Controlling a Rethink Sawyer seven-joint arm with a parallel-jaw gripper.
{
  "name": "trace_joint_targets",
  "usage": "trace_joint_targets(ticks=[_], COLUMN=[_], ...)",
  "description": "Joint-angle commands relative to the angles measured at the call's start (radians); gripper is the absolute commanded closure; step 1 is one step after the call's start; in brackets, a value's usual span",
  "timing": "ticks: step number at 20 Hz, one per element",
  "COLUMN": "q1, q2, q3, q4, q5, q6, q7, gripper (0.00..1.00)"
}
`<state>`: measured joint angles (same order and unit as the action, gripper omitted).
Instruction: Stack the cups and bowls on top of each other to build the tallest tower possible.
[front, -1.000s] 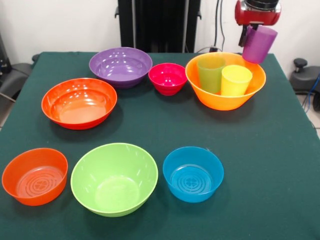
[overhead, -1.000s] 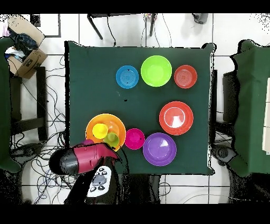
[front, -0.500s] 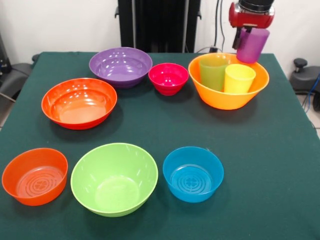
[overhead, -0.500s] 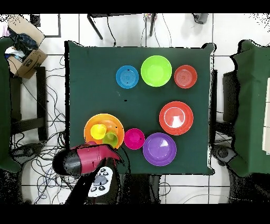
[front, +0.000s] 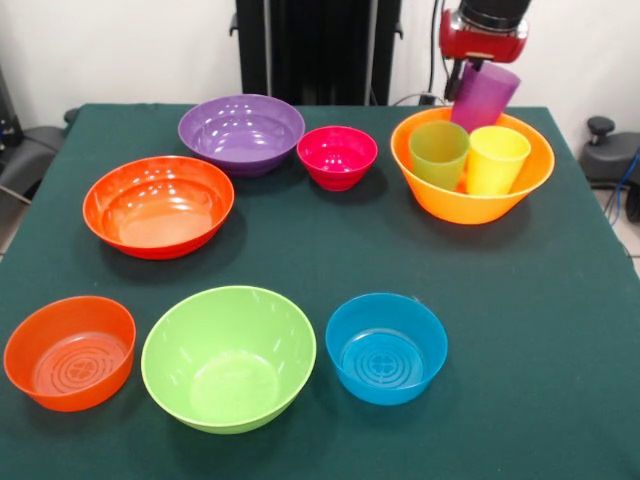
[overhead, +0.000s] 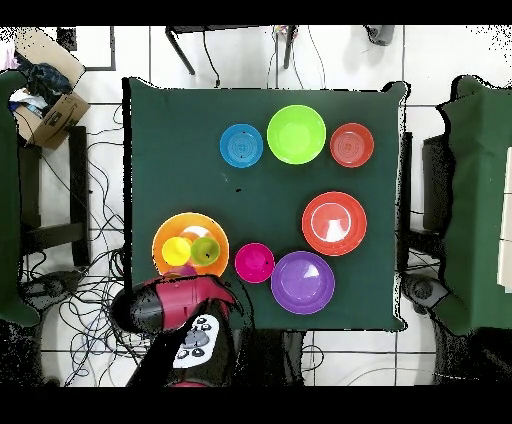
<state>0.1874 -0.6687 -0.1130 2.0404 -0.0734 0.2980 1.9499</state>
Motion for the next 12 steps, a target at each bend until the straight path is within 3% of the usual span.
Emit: trace_joint_targets(ticks=[1, 12], q1=[-0.006, -0.013], q2=[0.092, 0.085], q3=[0.031, 0.055], q4=[-0.053, -0.061], q5=[-0.05, -0.021], q6=[-0.079, -0.065], q7=[0.091, 0.092], gripper=[1.0, 1.0])
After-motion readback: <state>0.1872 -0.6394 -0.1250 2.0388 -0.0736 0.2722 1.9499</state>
